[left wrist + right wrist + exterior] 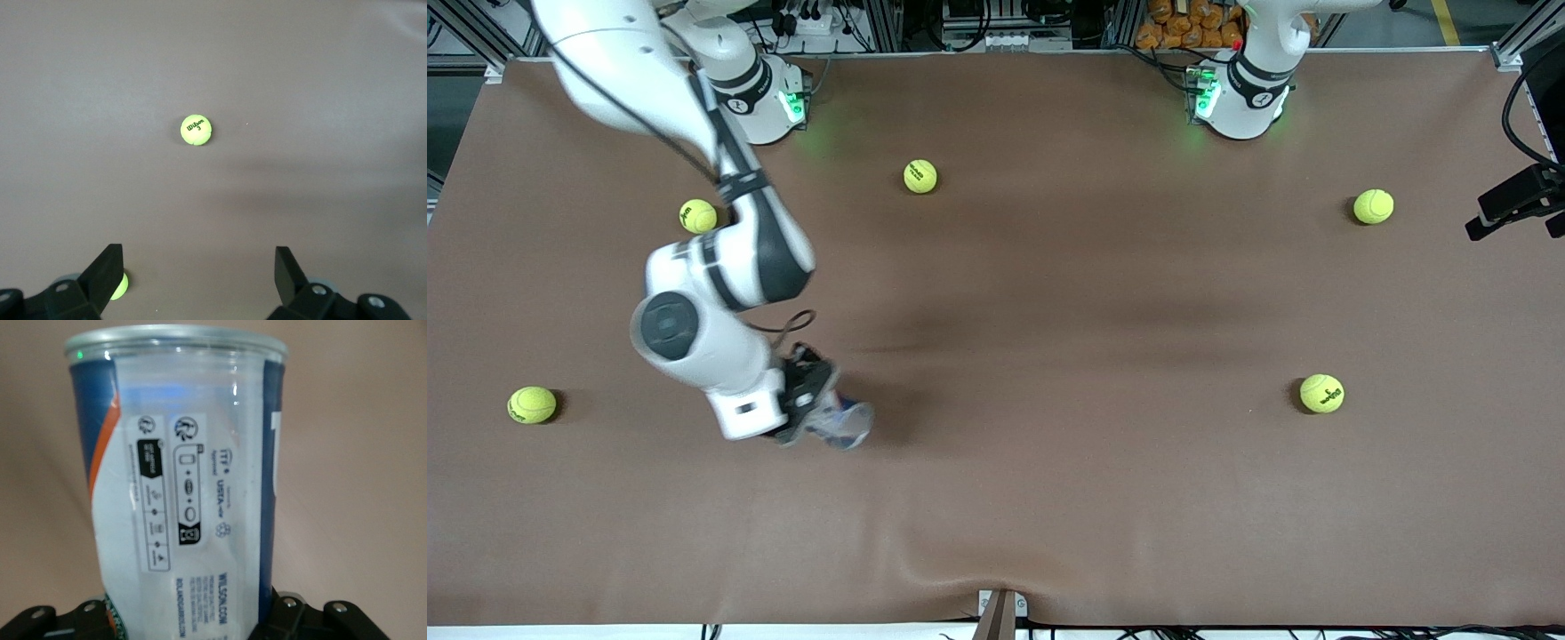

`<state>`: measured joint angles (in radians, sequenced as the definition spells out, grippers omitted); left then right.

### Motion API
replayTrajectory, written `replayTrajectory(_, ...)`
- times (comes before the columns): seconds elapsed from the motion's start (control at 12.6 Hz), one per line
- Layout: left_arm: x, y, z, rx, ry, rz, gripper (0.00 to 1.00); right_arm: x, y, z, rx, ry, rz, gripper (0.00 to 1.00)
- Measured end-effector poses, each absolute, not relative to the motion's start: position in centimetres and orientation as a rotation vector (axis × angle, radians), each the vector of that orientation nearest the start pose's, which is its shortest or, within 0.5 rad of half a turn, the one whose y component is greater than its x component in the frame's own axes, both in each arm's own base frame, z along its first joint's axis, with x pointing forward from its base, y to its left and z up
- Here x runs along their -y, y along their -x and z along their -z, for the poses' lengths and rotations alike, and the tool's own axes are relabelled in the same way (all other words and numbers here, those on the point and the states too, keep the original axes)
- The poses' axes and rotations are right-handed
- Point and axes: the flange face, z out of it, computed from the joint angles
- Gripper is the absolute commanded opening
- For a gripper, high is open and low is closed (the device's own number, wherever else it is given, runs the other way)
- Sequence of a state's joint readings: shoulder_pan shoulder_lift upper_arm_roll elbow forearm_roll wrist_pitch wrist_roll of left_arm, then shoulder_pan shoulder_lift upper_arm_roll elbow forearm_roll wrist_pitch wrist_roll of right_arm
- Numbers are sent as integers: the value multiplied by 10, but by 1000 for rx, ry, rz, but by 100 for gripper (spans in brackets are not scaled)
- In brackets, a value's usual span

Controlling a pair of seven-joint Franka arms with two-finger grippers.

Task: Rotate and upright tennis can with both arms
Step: 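Carry the can with the right gripper to the table center and lower it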

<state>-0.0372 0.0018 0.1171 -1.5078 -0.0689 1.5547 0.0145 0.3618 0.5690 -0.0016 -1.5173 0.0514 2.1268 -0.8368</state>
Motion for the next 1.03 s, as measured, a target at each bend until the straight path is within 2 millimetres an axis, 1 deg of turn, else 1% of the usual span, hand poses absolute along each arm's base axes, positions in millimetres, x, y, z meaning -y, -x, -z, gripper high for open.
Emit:
replayTrajectory(0.16, -37, -553, -652, 100, 3206, 77, 100, -318, -633, -335, 1854, 2496, 103, 74)
replayTrajectory(0.24, -37, -553, -652, 100, 3206, 76, 100, -351, -618, -334, 1917, 2448, 128, 75)
replayTrajectory(0.32, -37, -553, -651, 100, 3206, 76, 100, -383, -600, -329, 1978, 2399, 158, 75)
replayTrajectory(0.4, -37, -553, -651, 100, 3206, 76, 100, -413, -582, -318, 2033, 2350, 171, 75)
replayTrajectory(0.55, -37, -553, -651, 101, 3206, 75, 100, -464, -545, -284, 2133, 2261, 168, 75)
replayTrajectory(0.63, -37, -553, -651, 101, 3205, 75, 100, -483, -528, -264, 2184, 2223, 156, 75)
replayTrajectory(0.71, -37, -553, -651, 101, 3205, 75, 100, -497, -515, -245, 2225, 2202, 145, 76)
replayTrajectory(0.79, -37, -554, -651, 101, 3206, 74, 100, -504, -508, -229, 2257, 2200, 135, 77)
replayTrajectory(0.87, -37, -554, -650, 101, 3208, 70, 100, -505, -506, -216, 2284, 2208, 125, 78)
replayTrajectory(1.03, -34, -557, -646, 102, 3237, 60, 100, -503, -506, -204, 2279, 2263, 118, 82)
